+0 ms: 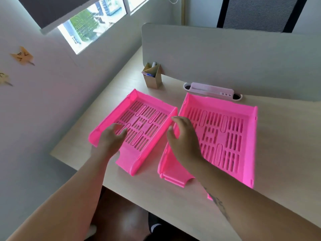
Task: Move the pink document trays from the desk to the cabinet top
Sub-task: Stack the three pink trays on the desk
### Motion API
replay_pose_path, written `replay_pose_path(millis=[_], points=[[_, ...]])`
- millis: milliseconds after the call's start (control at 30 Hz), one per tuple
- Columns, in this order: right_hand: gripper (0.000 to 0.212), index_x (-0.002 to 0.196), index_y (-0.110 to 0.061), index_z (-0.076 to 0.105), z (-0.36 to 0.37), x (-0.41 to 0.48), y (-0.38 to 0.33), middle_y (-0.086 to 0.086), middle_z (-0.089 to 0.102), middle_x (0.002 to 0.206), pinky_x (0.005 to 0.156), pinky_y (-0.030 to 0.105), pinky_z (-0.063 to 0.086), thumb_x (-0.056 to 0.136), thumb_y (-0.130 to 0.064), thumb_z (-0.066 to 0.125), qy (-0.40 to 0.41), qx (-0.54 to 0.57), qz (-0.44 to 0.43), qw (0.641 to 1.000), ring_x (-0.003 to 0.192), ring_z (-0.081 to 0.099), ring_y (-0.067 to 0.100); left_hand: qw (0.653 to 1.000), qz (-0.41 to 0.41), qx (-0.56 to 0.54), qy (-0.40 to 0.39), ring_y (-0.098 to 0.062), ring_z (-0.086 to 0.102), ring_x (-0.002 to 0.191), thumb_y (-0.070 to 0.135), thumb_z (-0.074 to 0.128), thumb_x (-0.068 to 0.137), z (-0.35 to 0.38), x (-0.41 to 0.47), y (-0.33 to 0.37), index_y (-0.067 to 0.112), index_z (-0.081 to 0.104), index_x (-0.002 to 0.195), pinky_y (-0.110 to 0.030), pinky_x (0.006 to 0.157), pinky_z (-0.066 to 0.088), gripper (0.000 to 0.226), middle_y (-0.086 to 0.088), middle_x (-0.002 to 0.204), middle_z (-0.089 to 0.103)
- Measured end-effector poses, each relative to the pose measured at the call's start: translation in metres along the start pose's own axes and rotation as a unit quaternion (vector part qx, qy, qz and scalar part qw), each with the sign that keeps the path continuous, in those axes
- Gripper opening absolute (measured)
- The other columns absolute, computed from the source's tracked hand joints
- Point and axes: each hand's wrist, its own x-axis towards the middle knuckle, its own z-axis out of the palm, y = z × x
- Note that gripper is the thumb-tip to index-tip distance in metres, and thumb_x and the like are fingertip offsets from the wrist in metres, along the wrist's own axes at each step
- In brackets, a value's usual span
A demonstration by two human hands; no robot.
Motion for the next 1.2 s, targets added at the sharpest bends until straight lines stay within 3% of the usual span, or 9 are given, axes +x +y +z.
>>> replay_pose_path(millis=[200, 333, 467, 600, 733, 867, 1000, 1100, 1200], points=[[0.064, 0.152, -0.001, 0.030, 0.098, 0.027, -0.034, 0.015, 0.027, 0.159, 0.120, 0.031, 0.023, 0.094, -0.018, 0.051, -0.076, 0.051, 0.187, 0.978, 0.147, 0.027, 0.025, 0.995, -0.044, 0.088, 0.010, -0.039, 0.055, 0.121, 0.034, 0.063, 0.090, -0.022, 0.070, -0.057, 0.012, 0.053, 0.137, -0.050, 0.101, 0.047, 0.053, -0.022, 0.132, 0.061], [0.076, 0.157, -0.003, 0.005, 0.133, 0.034, -0.026, 0.016, 0.007, 0.165, 0.121, 0.035, 0.021, 0.095, -0.011, 0.049, -0.035, 0.054, 0.312, 0.948, 0.151, 0.017, 0.028, 0.992, -0.059, 0.109, -0.026, -0.040, 0.051, 0.124, 0.029, 0.060, 0.093, -0.024, 0.105, -0.081, 0.007, 0.048, 0.140, -0.047, 0.102, 0.043, 0.053, -0.024, 0.134, 0.057], [0.075, 0.158, -0.012, -0.002, 0.141, 0.039, -0.022, 0.009, 0.019, 0.164, 0.078, 0.019, 0.046, 0.100, -0.007, 0.044, -0.015, 0.112, 0.428, 0.897, 0.116, 0.060, 0.023, 0.993, -0.032, 0.108, -0.042, -0.039, 0.061, 0.106, 0.018, 0.055, 0.096, -0.023, 0.123, -0.095, 0.002, 0.060, 0.123, -0.043, 0.087, 0.046, 0.031, -0.026, 0.119, 0.065], [0.067, 0.158, -0.016, 0.011, 0.141, 0.042, -0.023, 0.008, 0.030, 0.160, 0.087, 0.027, 0.042, 0.099, -0.001, 0.039, 0.001, 0.144, 0.460, 0.876, 0.134, 0.047, 0.028, 0.995, -0.067, 0.068, -0.027, -0.036, 0.062, 0.101, 0.015, 0.055, 0.098, -0.032, 0.135, -0.096, 0.004, 0.069, 0.114, -0.034, 0.078, 0.041, 0.024, -0.023, 0.113, 0.069], [0.070, 0.157, -0.018, 0.018, 0.139, 0.045, -0.034, 0.007, 0.040, 0.153, 0.055, 0.018, 0.048, 0.095, 0.001, 0.042, 0.037, 0.177, 0.448, 0.876, 0.104, 0.061, 0.020, 0.997, -0.070, 0.018, -0.024, -0.029, 0.060, 0.082, 0.024, 0.060, 0.096, -0.056, 0.142, -0.081, 0.012, 0.071, 0.098, -0.033, 0.071, 0.043, 0.017, -0.020, 0.100, 0.072], [0.073, 0.157, -0.019, 0.016, 0.122, 0.054, -0.050, 0.008, 0.029, 0.160, 0.096, 0.041, 0.053, 0.092, 0.000, 0.042, 0.053, 0.181, 0.374, 0.908, 0.131, 0.051, 0.028, 0.999, -0.028, -0.020, -0.013, -0.025, 0.059, 0.069, 0.025, 0.062, 0.094, -0.097, 0.139, -0.051, 0.016, 0.066, 0.085, -0.036, 0.065, 0.050, 0.013, -0.014, 0.089, 0.070], [0.072, 0.157, -0.020, 0.015, 0.076, 0.060, -0.061, 0.011, 0.033, 0.157, 0.047, 0.017, 0.043, 0.094, -0.003, 0.044, 0.048, 0.181, 0.304, 0.934, 0.098, 0.067, 0.025, 0.999, -0.008, -0.047, -0.023, -0.029, 0.064, 0.072, 0.038, 0.064, 0.093, -0.124, 0.119, -0.010, 0.019, 0.066, 0.083, -0.040, 0.071, 0.055, 0.022, -0.008, 0.081, 0.069], [0.069, 0.156, -0.017, 0.020, 0.027, 0.053, -0.056, 0.014, 0.046, 0.145, 0.035, 0.014, 0.036, 0.094, -0.004, 0.046, 0.069, 0.185, 0.258, 0.946, 0.056, 0.054, 0.008, 0.997, 0.011, -0.066, -0.026, -0.028, 0.061, 0.071, 0.038, 0.060, 0.096, -0.120, 0.090, 0.023, 0.017, 0.060, 0.080, -0.040, 0.065, 0.050, 0.026, -0.012, 0.082, 0.067], [0.063, 0.152, -0.013, 0.029, -0.028, 0.035, -0.038, 0.009, 0.059, 0.106, 0.035, 0.017, 0.035, 0.092, -0.006, 0.048, 0.097, 0.194, 0.226, 0.950, 0.046, 0.041, 0.006, 0.995, 0.033, -0.093, -0.009, -0.027, 0.055, 0.068, 0.033, 0.058, 0.098, -0.096, 0.053, 0.063, 0.008, 0.059, 0.084, -0.040, 0.064, 0.047, 0.028, -0.012, 0.077, 0.062]])
